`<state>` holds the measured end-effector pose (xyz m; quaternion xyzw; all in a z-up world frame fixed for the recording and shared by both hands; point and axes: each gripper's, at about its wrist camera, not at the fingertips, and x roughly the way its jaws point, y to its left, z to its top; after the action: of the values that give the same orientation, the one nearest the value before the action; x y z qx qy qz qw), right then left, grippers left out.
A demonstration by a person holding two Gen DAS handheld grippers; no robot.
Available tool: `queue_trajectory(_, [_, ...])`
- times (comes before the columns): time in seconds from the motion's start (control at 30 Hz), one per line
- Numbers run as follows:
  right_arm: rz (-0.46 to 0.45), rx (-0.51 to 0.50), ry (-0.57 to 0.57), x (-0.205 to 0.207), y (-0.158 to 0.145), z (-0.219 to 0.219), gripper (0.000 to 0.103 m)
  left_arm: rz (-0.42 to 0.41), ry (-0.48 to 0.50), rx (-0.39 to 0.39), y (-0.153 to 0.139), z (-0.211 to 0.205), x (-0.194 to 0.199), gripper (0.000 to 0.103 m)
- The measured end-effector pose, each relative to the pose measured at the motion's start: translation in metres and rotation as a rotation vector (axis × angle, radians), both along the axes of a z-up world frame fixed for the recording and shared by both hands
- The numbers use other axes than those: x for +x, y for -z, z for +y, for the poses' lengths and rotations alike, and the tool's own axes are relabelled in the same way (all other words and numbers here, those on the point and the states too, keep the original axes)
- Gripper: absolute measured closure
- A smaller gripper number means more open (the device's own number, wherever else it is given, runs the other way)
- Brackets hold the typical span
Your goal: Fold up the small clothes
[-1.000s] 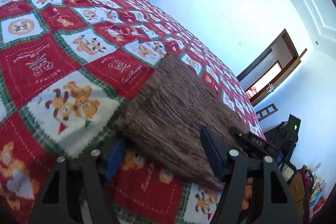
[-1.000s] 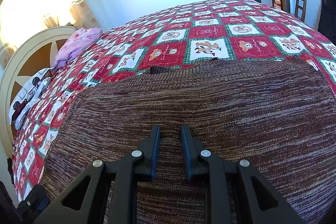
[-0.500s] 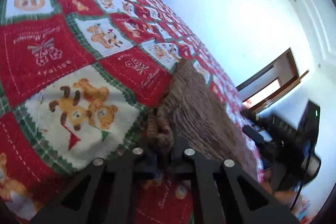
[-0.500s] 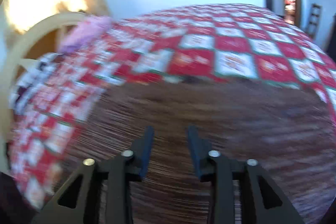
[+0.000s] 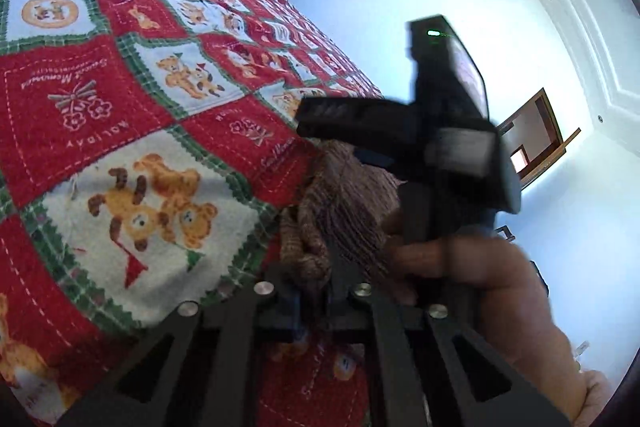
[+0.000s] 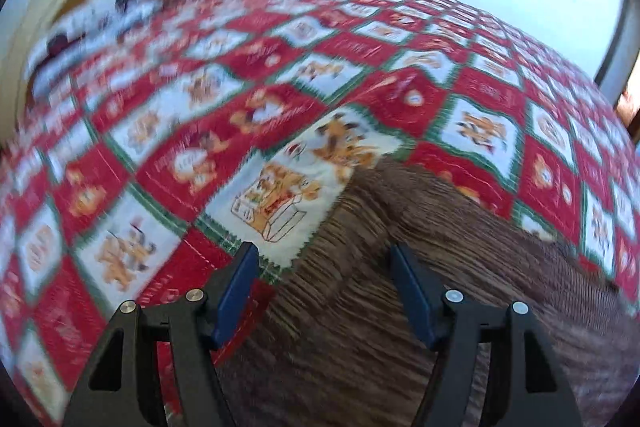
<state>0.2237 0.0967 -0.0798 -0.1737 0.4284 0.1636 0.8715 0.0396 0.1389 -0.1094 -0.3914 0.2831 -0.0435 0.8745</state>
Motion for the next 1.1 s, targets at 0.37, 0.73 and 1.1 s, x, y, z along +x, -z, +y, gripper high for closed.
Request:
queue_trajectory(0.37, [0.057, 0.186, 0.085, 0.007, -0.009, -0.042, 0.09, 0.036, 0.035, 0.069, -0.005, -0.007, 0.012, 0.094])
queue_trajectory(0.73, [0.105, 0.518, 0.124, -0.003, -0.063, -0.134, 0.092, -0.055, 0.219, 0.412, -0.051, -0.059, 0.016, 0.095])
queue_trajectory(1.1, [0.094, 0.622, 0.292, -0.024, -0.076, -0.3, 0.092, -0.257, 0.595, 0.661, -0.079, -0.196, 0.016, 0.097])
